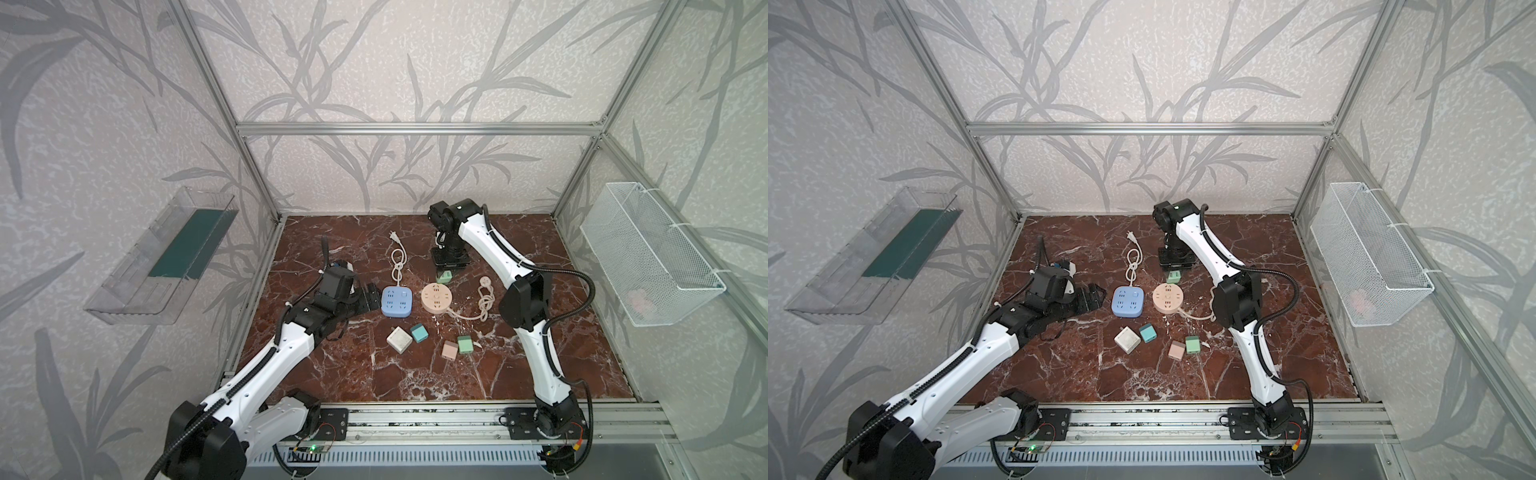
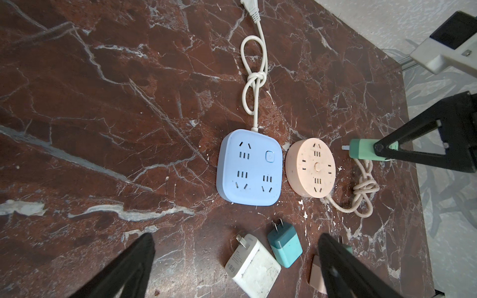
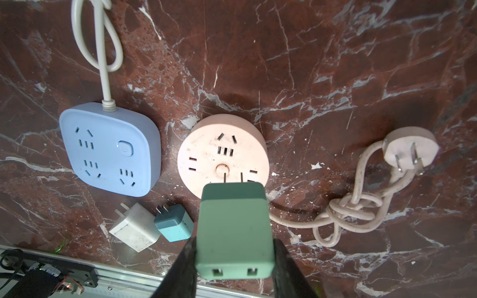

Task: Insert the plug
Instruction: 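Lower the adapter prongs over a socket on the pink round strip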

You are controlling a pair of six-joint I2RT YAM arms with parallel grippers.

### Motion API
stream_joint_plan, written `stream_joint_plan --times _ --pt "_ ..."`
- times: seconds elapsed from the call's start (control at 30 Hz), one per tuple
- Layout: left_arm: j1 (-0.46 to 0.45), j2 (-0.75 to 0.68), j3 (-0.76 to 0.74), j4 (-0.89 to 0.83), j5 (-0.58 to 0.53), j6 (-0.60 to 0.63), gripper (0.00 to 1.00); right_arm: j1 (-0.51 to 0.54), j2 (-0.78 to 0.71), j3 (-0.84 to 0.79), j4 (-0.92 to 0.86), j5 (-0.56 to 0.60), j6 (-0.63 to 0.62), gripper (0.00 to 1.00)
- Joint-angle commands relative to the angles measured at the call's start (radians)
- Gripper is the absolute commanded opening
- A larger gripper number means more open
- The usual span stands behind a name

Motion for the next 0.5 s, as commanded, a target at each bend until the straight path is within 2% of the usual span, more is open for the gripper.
stream_joint_plan --times 0.0,0.2,0.33,0.47 --pt "0.001 -0.004 -0.011 -0.006 -0.012 -0.006 0.96 -0.004 0.016 -0.018 -0.026 -0.046 0.029 0.0" --pt "0.0 0.002 -0.008 -0.012 -0.018 -0.009 0.96 -0.005 0.034 -0.019 -0.038 -0.068 0.097 0.0" --pt "0.0 0.005 -0.011 -0.016 -0.019 -0.011 0.96 -0.004 0.031 -0.05 -0.006 -0.13 0.115 0.0" --pt "0.001 -0.003 -0.017 -0.017 -0.024 -0.011 0.95 -0.004 0.021 -0.069 0.016 -0.093 0.121 0.0"
